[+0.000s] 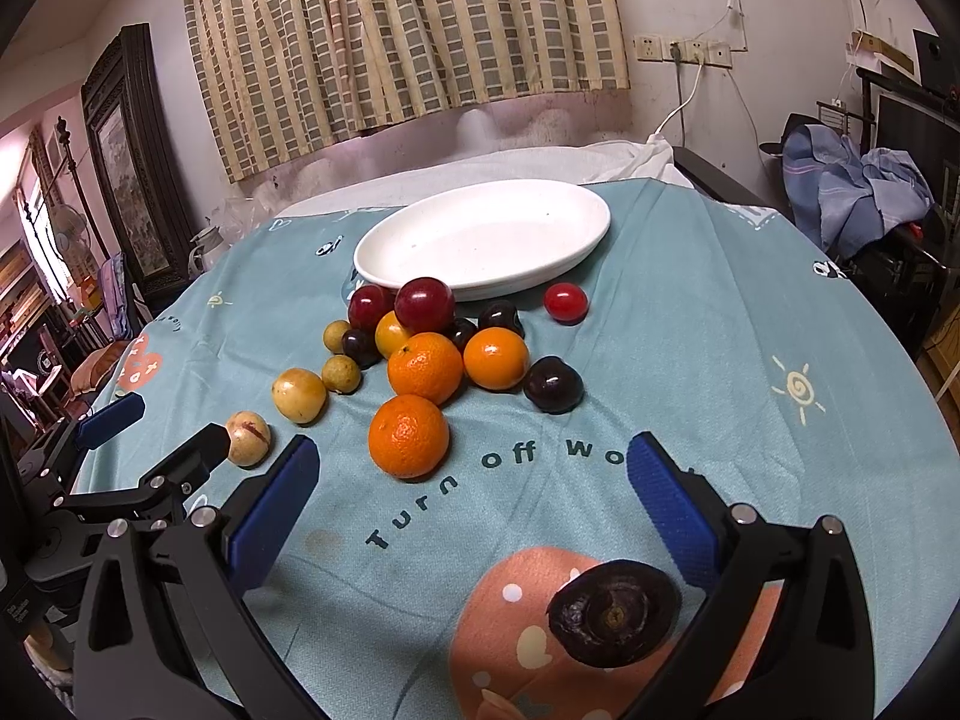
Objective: Organize fruits
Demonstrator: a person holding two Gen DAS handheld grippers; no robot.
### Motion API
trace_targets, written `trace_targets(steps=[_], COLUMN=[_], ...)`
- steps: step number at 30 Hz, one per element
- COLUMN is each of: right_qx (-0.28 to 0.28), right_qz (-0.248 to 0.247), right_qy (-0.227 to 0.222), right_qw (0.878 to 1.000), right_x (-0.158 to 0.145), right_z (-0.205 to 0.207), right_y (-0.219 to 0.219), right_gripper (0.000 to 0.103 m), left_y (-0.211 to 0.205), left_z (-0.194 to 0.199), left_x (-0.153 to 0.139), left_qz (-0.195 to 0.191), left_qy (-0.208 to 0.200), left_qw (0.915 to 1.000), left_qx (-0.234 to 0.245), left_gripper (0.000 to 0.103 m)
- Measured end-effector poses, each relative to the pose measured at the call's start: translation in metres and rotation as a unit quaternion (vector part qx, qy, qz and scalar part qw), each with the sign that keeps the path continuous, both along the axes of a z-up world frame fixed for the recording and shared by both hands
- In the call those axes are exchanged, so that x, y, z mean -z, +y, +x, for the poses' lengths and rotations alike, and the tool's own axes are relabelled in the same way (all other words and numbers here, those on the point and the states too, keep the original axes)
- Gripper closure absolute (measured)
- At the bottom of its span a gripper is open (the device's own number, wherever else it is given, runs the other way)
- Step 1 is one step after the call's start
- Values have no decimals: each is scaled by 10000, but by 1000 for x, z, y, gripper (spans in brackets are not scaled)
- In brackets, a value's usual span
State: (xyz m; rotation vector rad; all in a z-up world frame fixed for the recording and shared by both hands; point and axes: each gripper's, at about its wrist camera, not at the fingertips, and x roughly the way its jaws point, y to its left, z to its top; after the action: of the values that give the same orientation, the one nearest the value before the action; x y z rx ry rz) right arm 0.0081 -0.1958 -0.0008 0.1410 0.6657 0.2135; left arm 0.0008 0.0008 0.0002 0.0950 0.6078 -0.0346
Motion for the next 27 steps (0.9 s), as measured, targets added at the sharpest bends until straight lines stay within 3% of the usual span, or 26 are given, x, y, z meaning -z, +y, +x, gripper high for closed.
trace_targets(steps=[27], right_qx=[-3], right_qz=[30], right_qy=[21], right_qw=[10000], right_x=[0], right_z=[1], right_y=[-1], right_gripper=[1], left_y=[2], left_z=[2], left_x=[-4], left_qz=[-6], left_qy=[28], left_qw=[10000], left_qx=[0], left_gripper=[2])
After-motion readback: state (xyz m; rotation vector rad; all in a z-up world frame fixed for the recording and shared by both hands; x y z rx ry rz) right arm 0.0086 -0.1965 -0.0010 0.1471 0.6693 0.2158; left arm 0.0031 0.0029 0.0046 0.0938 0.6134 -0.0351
